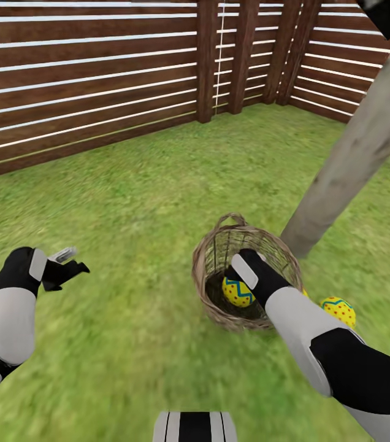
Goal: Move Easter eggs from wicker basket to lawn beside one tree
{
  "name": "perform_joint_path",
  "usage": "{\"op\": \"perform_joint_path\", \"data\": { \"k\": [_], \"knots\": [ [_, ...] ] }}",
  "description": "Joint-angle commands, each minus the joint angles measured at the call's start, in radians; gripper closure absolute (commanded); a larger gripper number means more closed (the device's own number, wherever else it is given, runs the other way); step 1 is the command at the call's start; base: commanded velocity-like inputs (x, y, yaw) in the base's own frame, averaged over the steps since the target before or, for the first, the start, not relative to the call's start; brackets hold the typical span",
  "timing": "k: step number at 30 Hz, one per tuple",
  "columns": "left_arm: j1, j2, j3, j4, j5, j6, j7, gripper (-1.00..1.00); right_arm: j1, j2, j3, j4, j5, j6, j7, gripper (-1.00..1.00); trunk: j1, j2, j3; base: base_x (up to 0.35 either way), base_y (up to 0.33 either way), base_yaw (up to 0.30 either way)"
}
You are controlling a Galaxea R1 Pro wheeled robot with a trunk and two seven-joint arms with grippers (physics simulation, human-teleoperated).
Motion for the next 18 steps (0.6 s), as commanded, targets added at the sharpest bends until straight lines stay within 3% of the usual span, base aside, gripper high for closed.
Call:
{"op": "perform_joint_path", "data": {
  "k": [1,5,7,12,14,18],
  "knots": [
    [-0.001,-0.001,0.004,0.01,-0.003,0.004,0.0,-1.0,-0.001,-0.001,0.006,-0.005,-0.011,0.002,-0.009,1.0,-0.001,0.0,0.003,-0.333,0.0,0.0],
    [-0.001,-0.001,0.004,0.053,-0.002,0.001,0.001,-1.0,-0.001,-0.008,0.002,-0.084,-0.005,0.002,-0.015,1.0,-0.003,0.001,0.019,-0.319,0.0,0.0],
    [-0.001,-0.002,0.004,0.07,-0.001,-0.005,0.002,-1.0,-0.001,-0.028,0.002,-0.175,-0.004,0.004,-0.033,1.0,-0.004,0.001,0.026,-0.215,0.0,0.0],
    [-0.001,-0.002,0.004,0.13,0.0,-0.028,0.001,-1.0,-0.001,-0.054,0.002,-0.375,-0.005,0.017,-0.192,1.0,-0.004,0.002,0.03,-0.04,0.0,0.0],
    [-0.001,-0.001,0.004,0.147,0.0,-0.06,0.001,-1.0,-0.001,-0.055,0.001,-0.395,-0.006,0.021,-0.226,1.0,-0.004,0.002,0.03,-0.004,0.0,0.0],
    [-0.001,-0.001,0.004,0.156,0.0,-0.077,0.001,-1.0,-0.001,-0.084,0.0,-0.403,-0.01,0.022,-0.244,1.0,-0.004,0.002,0.03,0.0,0.0,0.0]
  ]
}}
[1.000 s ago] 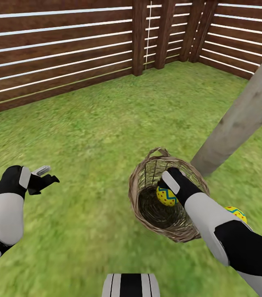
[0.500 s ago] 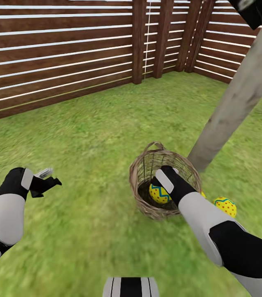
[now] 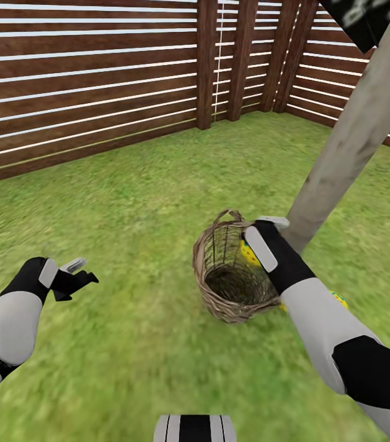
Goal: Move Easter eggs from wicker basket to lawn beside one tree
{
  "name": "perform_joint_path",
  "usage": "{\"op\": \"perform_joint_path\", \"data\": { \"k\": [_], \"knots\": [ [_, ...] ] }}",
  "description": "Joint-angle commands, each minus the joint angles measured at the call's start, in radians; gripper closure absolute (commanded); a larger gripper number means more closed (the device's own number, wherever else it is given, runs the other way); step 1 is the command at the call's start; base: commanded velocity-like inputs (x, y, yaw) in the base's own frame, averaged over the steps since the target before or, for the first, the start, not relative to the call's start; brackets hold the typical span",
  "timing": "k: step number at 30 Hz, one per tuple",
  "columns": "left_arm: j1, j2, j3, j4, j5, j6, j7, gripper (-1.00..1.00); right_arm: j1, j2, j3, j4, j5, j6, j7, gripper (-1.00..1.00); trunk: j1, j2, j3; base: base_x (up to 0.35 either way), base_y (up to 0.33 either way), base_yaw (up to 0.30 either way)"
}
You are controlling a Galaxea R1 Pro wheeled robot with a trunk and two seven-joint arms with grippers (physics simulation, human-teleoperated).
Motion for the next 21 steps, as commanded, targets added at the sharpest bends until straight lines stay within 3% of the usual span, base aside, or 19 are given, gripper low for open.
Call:
{"op": "perform_joint_path", "data": {
  "k": [1,8,15,18,21],
  "knots": [
    [-0.001,0.0,0.007,0.0,-0.003,0.003,0.002,-1.0,-0.001,-0.005,0.002,-0.001,-0.01,0.002,-0.01,1.0,0.0,0.0,-0.001,0.0,0.0,0.0],
    [-0.001,0.002,0.007,-0.001,-0.003,0.0,0.002,-1.0,-0.001,-0.019,0.001,0.0,-0.012,0.002,-0.011,1.0,0.0,0.0,-0.001,-0.004,0.0,0.0],
    [-0.001,0.003,0.007,0.0,-0.004,0.0,0.004,-1.0,0.006,-0.014,0.002,0.003,-0.014,0.004,-0.01,1.0,0.0,0.0,-0.001,-0.279,0.0,0.0],
    [-0.001,0.002,0.007,0.001,-0.004,0.0,0.003,-1.0,0.007,-0.01,0.005,0.002,-0.014,0.004,-0.009,1.0,0.0,0.0,-0.001,-0.329,0.0,0.0],
    [-0.001,0.0,0.008,0.015,-0.003,0.0,0.002,-1.0,0.007,0.012,0.007,-0.004,-0.013,0.004,-0.009,1.0,0.0,0.0,-0.001,-0.121,0.0,0.0]
  ]
}}
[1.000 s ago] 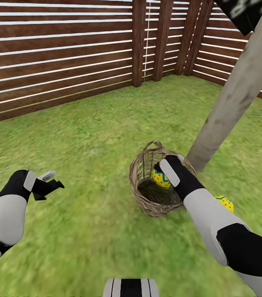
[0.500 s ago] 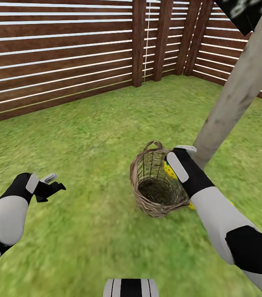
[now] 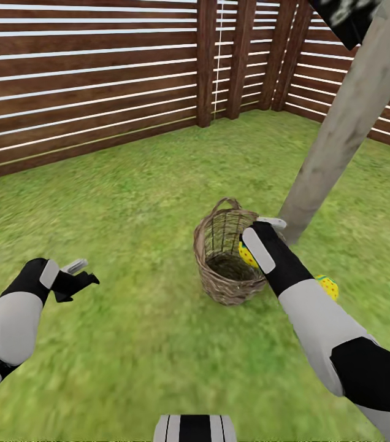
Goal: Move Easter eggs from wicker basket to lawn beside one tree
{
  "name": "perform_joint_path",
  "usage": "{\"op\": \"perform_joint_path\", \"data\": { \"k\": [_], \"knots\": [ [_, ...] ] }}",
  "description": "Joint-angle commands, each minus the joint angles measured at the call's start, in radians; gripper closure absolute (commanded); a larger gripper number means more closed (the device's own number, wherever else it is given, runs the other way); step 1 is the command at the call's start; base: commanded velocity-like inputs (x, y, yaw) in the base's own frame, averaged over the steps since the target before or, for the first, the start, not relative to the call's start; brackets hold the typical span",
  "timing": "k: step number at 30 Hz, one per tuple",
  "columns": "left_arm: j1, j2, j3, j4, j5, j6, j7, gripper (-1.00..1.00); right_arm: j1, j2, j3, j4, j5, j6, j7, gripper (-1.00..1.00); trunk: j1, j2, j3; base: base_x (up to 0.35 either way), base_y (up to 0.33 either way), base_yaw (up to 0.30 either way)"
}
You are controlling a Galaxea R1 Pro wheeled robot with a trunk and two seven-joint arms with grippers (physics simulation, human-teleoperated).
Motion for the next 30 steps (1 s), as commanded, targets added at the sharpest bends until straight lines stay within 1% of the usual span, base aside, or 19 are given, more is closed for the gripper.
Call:
{"op": "perform_joint_path", "data": {
  "k": [1,3,5,9,10,11,13,15,16,17,20,25,30],
  "knots": [
    [-0.001,-0.001,0.008,0.012,-0.003,0.004,0.001,-1.0,-0.001,0.014,0.002,-0.008,-0.008,0.003,-0.009,1.0,0.0,0.0,-0.001,-0.033,0.0,0.0],
    [-0.001,-0.002,0.008,0.025,-0.002,0.002,0.001,-1.0,-0.002,0.037,0.002,-0.053,-0.008,0.003,-0.009,1.0,0.0,0.0,-0.001,-0.013,0.0,0.0],
    [-0.001,0.0,0.008,0.028,-0.002,0.002,0.001,-1.0,-0.002,0.048,0.002,-0.102,-0.007,0.003,-0.01,1.0,0.0,0.0,-0.001,-0.004,0.0,0.0],
    [-0.001,0.007,0.013,0.029,-0.002,0.004,0.0,-1.0,-0.001,0.045,-0.007,-0.176,-0.005,0.001,-0.011,1.0,0.0,0.0,-0.001,0.0,0.0,0.0],
    [-0.001,0.008,0.014,0.029,-0.003,0.004,0.001,-1.0,0.001,0.041,-0.008,-0.185,-0.005,0.001,-0.011,1.0,0.0,0.0,-0.001,0.0,0.0,0.0],
    [-0.001,0.009,0.014,0.029,-0.003,0.003,0.001,-1.0,0.009,0.028,-0.009,-0.192,-0.005,0.001,-0.011,1.0,0.0,0.0,-0.001,0.0,0.0,0.0],
    [-0.001,0.009,0.014,0.029,-0.004,0.002,-0.002,-1.0,0.026,-0.007,-0.01,-0.21,-0.005,0.0,-0.012,1.0,0.0,0.0,-0.001,-0.008,0.0,0.0],
    [-0.001,0.008,0.015,0.029,-0.005,0.001,-0.003,-1.0,0.036,-0.049,-0.015,-0.236,-0.005,0.0,-0.012,1.0,0.0,0.0,-0.001,-0.066,0.0,0.0],
    [-0.001,0.008,0.015,0.029,-0.005,0.001,-0.003,-1.0,0.041,-0.062,-0.021,-0.241,-0.006,-0.001,-0.012,1.0,0.0,0.0,-0.001,-0.104,-0.006,0.0],
    [-0.001,0.008,0.015,0.029,-0.005,0.001,-0.003,-1.0,0.058,-0.077,-0.034,-0.246,-0.006,-0.001,-0.012,1.0,0.0,0.0,-0.001,-0.144,-0.037,0.0],
    [-0.001,0.006,0.016,0.029,-0.005,0.0,-0.004,-1.0,0.084,-0.091,-0.061,-0.259,-0.006,0.001,-0.012,1.0,0.0,0.0,-0.001,-0.067,-0.017,0.0],
    [-0.001,0.006,0.016,0.034,-0.006,-0.025,0.001,-1.0,0.097,-0.093,-0.067,-0.264,-0.007,0.001,-0.012,1.0,0.0,0.0,-0.001,-0.025,-0.005,0.0],
    [-0.001,0.008,0.016,0.036,-0.005,-0.031,0.003,-1.0,0.099,-0.094,-0.067,-0.264,-0.007,0.001,-0.012,1.0,0.0,0.0,-0.001,-0.274,-0.008,0.0]
  ]
}}
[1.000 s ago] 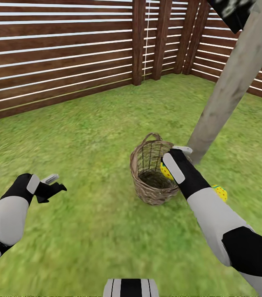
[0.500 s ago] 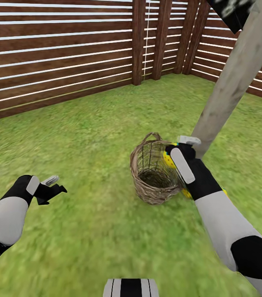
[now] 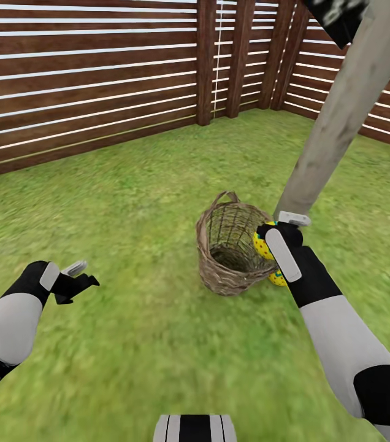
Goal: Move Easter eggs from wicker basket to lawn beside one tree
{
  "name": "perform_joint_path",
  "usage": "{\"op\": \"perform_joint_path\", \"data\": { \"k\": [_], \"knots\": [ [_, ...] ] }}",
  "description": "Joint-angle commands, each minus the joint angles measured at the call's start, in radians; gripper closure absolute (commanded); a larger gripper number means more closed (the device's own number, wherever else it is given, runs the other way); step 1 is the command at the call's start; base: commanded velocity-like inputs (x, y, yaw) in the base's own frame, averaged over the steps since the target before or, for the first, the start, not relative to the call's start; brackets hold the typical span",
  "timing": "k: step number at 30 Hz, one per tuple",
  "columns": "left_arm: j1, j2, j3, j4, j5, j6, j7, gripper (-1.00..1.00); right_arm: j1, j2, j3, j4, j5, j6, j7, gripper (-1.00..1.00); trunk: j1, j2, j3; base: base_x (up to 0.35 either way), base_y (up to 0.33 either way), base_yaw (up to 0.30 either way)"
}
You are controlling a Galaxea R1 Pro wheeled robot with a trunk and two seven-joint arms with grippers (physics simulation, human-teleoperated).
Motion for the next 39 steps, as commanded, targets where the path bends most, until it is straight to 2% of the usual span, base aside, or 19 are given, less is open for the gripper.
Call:
{"op": "perform_joint_path", "data": {
  "k": [1,8,11,13,22,23,25,29,30,32,34,36,38,39],
  "knots": [
    [-0.001,-0.001,0.008,-0.001,-0.004,0.004,0.002,-1.0,-0.001,-0.001,0.003,-0.001,-0.009,0.004,-0.009,1.0,-0.001,0.0,-0.001,-0.233,-0.001,0.0],
    [-0.001,-0.003,0.008,0.051,-0.004,-0.002,0.001,-1.0,-0.001,0.001,0.001,-0.002,-0.008,0.004,-0.009,1.0,-0.001,0.0,-0.001,-0.036,0.0,0.0],
    [-0.001,-0.003,0.008,0.079,-0.006,-0.062,0.003,-1.0,-0.001,0.004,0.001,-0.003,-0.008,0.004,-0.009,1.0,-0.002,0.0,0.011,-0.001,0.0,0.0],
    [-0.001,-0.003,0.008,0.09,-0.006,-0.075,0.003,-1.0,-0.001,0.003,0.001,-0.006,-0.008,0.004,-0.009,1.0,-0.003,0.001,0.019,0.0,0.0,0.0],
    [-0.001,-0.002,0.008,0.098,-0.007,-0.082,0.004,-1.0,-0.001,0.0,-0.001,-0.09,-0.006,0.008,-0.011,1.0,-0.007,0.003,0.053,0.0,0.0,0.0],
    [-0.001,-0.001,0.008,0.098,-0.007,-0.082,0.004,-1.0,-0.001,-0.005,-0.004,-0.093,-0.006,0.008,-0.011,1.0,-0.008,0.003,0.057,0.0,0.0,0.0],
    [-0.001,-0.002,0.008,0.102,-0.007,-0.082,0.004,-1.0,0.001,-0.032,-0.008,-0.095,-0.006,0.008,-0.011,1.0,-0.008,0.004,0.065,0.0,0.0,0.0],
    [-0.001,0.0,0.008,0.148,-0.004,-0.092,-0.002,-1.0,0.053,-0.13,-0.017,-0.093,-0.008,0.002,-0.009,1.0,-0.01,0.005,0.08,0.0,0.0,0.0],
    [-0.001,0.0,0.008,0.156,-0.004,-0.093,-0.003,-1.0,0.066,-0.147,-0.024,-0.092,-0.008,0.001,-0.008,1.0,-0.011,0.005,0.084,0.0,0.0,0.0],
    [-0.001,0.003,0.008,0.179,-0.003,-0.095,-0.009,-1.0,0.119,-0.179,-0.091,-0.084,-0.009,-0.001,-0.003,1.0,-0.011,0.005,0.084,0.0,0.0,0.0],
    [-0.001,0.004,0.009,0.195,0.0,-0.095,-0.015,-1.0,0.169,-0.187,-0.154,-0.073,-0.009,-0.002,0.002,1.0,-0.011,0.005,0.084,0.0,0.0,0.0],
    [-0.002,0.009,0.009,0.203,0.016,-0.095,-0.048,-1.0,0.219,-0.189,-0.18,-0.071,-0.014,-0.001,0.011,1.0,-0.011,0.005,0.084,0.0,0.0,0.0],
    [-0.002,0.027,0.01,0.206,0.037,-0.094,-0.124,-1.0,0.264,-0.186,-0.186,-0.071,-0.018,-0.002,0.027,1.0,-0.011,0.005,0.084,0.0,0.0,0.0],
    [-0.003,0.036,0.01,0.209,0.045,-0.094,-0.193,-1.0,0.29,-0.181,-0.186,-0.071,-0.019,-0.002,0.047,1.0,-0.011,0.005,0.084,0.0,0.0,0.0]
  ]
}}
